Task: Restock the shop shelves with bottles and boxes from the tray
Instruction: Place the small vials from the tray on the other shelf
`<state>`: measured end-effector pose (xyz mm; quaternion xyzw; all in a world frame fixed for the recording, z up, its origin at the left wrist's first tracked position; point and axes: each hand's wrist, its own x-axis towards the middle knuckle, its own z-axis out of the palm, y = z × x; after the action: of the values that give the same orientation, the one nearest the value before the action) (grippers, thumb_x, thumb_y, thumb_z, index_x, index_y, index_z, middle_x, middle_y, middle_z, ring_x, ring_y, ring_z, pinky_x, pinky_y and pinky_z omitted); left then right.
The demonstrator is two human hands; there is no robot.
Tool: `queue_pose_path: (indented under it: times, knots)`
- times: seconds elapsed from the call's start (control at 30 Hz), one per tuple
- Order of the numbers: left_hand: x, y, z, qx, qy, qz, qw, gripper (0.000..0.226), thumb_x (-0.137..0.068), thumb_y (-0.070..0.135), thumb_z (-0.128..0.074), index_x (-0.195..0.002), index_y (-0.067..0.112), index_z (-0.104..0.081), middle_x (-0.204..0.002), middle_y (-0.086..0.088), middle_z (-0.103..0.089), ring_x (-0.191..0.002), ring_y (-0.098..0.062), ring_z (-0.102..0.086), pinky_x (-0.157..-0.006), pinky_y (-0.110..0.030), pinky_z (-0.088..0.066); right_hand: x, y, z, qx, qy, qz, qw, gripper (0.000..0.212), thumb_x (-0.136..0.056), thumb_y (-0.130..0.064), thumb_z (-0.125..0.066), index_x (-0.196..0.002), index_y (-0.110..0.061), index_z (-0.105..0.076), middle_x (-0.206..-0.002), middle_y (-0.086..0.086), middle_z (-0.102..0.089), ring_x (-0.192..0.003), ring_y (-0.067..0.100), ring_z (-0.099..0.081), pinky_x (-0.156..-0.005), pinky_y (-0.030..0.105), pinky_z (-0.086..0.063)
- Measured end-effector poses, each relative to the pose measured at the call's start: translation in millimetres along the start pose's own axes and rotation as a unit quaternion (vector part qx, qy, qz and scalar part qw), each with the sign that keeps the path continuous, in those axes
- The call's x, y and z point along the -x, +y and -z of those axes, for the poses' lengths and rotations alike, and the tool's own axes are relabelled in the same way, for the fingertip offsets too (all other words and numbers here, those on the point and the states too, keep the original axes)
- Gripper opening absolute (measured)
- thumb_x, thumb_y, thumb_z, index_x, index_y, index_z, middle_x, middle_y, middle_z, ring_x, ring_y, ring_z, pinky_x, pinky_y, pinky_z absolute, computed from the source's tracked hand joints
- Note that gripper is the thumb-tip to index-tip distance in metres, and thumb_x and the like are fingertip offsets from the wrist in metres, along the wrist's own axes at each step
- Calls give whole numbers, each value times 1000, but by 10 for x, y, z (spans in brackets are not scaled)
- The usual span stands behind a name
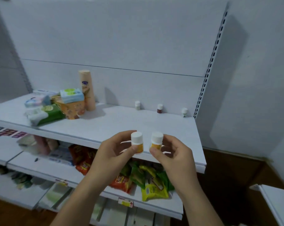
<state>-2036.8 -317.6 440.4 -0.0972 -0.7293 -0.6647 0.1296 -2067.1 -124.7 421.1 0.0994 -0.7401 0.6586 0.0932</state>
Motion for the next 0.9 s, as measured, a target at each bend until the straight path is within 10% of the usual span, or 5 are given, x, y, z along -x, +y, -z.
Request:
queue_pose_path:
  times: [0.67, 0.9]
  knots:
    - [-3270, -2017, 855, -176, -66, 53, 981, 24, -85, 32, -80, -105, 28, -68, -99, 14, -78, -91, -3, -75, -83, -33, -60, -3401, 1460, -1378, 211, 79, -80, 971, 21, -77, -16, -87, -89, -14, -70, -83, -4, -73, -83, 18, -72, -81, 36, -58]
    - [-3426, -2225, 851, -139, -102, 46, 984, 38, -80, 39, -80, -113, 24, -70, -103, 12, -80, -96, -2, -76, -95, -38, -60, -3486, 1634, -1341, 149, 48, -71, 985, 35, -70, -4, -94, -92, -18, -72, -82, -9, -75, -70, -4, -71, -68, 14, -54]
